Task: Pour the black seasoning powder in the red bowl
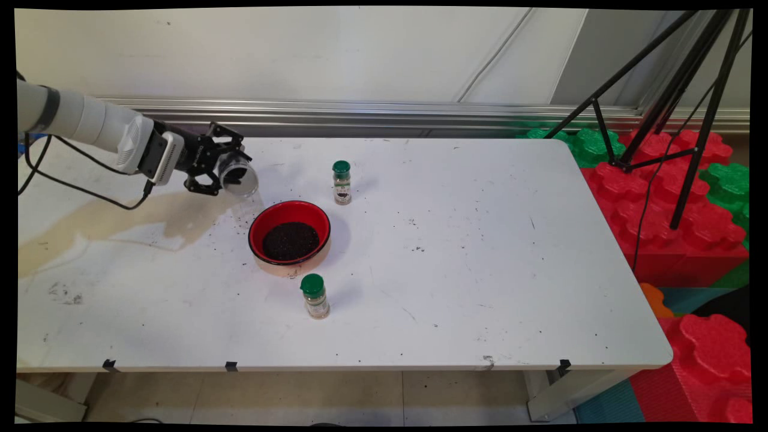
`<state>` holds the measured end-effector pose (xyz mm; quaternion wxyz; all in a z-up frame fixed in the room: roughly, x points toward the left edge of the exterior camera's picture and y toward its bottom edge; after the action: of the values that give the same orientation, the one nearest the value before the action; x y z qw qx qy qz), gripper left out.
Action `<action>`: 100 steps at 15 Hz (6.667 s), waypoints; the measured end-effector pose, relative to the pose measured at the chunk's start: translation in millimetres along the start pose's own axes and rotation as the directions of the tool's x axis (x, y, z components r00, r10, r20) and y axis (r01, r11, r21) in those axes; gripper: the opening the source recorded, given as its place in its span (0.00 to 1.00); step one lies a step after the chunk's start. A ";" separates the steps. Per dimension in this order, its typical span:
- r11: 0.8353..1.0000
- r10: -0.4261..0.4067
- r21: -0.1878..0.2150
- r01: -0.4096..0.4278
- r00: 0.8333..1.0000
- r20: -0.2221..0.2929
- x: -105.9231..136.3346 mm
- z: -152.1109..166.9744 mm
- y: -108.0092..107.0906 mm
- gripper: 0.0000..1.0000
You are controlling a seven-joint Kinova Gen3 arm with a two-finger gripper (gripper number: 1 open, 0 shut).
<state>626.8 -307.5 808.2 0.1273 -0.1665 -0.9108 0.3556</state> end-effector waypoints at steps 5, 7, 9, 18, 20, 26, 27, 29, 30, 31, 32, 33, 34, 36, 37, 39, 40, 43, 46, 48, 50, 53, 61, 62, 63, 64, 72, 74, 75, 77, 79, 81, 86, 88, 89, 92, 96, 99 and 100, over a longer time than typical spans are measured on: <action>1.000 0.016 -0.004 -0.016 1.000 0.019 -0.8 1.1 -22.4 0.00; 1.000 0.027 -0.005 -0.027 0.999 0.024 -0.7 3.1 -31.1 0.00; 0.999 0.047 -0.006 -0.047 0.999 0.027 -0.7 6.4 -39.7 0.00; 0.985 0.175 -0.003 -0.175 0.984 0.020 1.7 27.5 -59.8 0.00; 0.980 0.197 -0.001 -0.197 0.980 0.014 2.8 32.4 -62.3 0.00; 0.965 0.262 0.011 -0.261 0.965 -0.011 9.3 46.1 -69.5 0.00; 0.962 0.272 0.014 -0.272 0.962 -0.017 10.9 47.4 -70.2 0.00; 0.957 0.290 0.017 -0.290 0.957 -0.028 14.2 49.0 -70.6 0.00; 0.955 0.298 0.018 -0.297 0.954 -0.032 15.4 49.4 -70.6 0.00; 0.951 0.310 0.020 -0.309 0.950 -0.039 17.2 50.0 -70.4 0.00; 0.948 0.318 0.021 -0.317 0.947 -0.044 18.4 50.5 -70.1 0.00; 0.944 0.330 0.023 -0.330 0.942 -0.051 19.8 51.1 -69.6 0.00; 0.941 0.340 0.024 -0.339 0.939 -0.055 20.6 51.1 -69.2 0.00; 0.928 0.372 0.029 -0.371 0.926 -0.068 22.8 51.6 -68.3 0.00; 0.920 0.392 0.032 -0.390 0.917 -0.074 23.5 51.8 -68.0 0.00; 0.907 0.421 0.038 -0.419 0.904 -0.080 24.1 51.9 -67.5 0.00; 0.899 0.439 0.042 -0.437 0.895 -0.082 24.6 52.1 -67.4 0.00; 0.870 0.493 0.057 -0.490 0.865 -0.090 27.1 52.5 -66.8 0.00; 0.847 0.532 0.072 -0.527 0.841 -0.098 31.0 51.0 -65.5 0.00; 0.826 0.564 0.085 -0.557 0.820 -0.102 34.1 49.8 -64.3 0.00; 0.800 0.600 0.099 -0.592 0.794 -0.101 36.4 49.2 -62.8 0.00; 0.769 0.639 0.116 -0.629 0.763 -0.094 38.0 49.2 -61.5 0.00; 0.672 0.736 0.175 -0.719 0.676 -0.047 41.9 51.0 -61.8 0.00; 0.665 0.742 0.179 -0.725 0.669 -0.044 42.3 51.2 -61.8 0.00; 0.653 0.752 0.187 -0.734 0.659 -0.037 43.0 51.4 -61.7 0.00; 0.643 0.759 0.193 -0.741 0.650 -0.032 43.5 51.5 -61.6 0.00; 0.561 0.812 0.250 -0.789 0.583 0.018 50.8 48.2 -60.7 0.00; 0.538 0.824 0.266 -0.800 0.565 0.032 53.0 46.3 -60.1 0.00; 0.523 0.832 0.277 -0.806 0.554 0.042 54.4 45.0 -59.7 0.00; 0.499 0.842 0.293 -0.816 0.536 0.058 56.3 43.1 -59.7 0.00; 0.472 0.853 0.309 -0.826 0.517 0.079 57.6 41.0 -59.4 0.00; 0.449 0.861 0.320 -0.834 0.500 0.095 58.2 39.4 -58.5 0.00; 0.404 0.876 0.339 -0.850 0.466 0.126 58.2 36.3 -55.2 0.00; 0.391 0.880 0.343 -0.854 0.456 0.135 58.0 35.7 -54.0 0.00; 0.384 0.882 0.345 -0.857 0.451 0.139 57.9 35.5 -53.2 0.00; 0.366 0.887 0.350 -0.862 0.437 0.150 57.5 34.9 -50.8 0.00; 0.343 0.892 0.357 -0.869 0.420 0.165 57.8 35.0 -48.1 0.00; 0.329 0.895 0.361 -0.872 0.410 0.174 58.2 36.3 -46.4 0.00; 0.324 0.897 0.363 -0.874 0.406 0.177 58.4 37.1 -45.8 0.00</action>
<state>550.7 -338.6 820.0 -0.0305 -0.6151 -0.5736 0.5400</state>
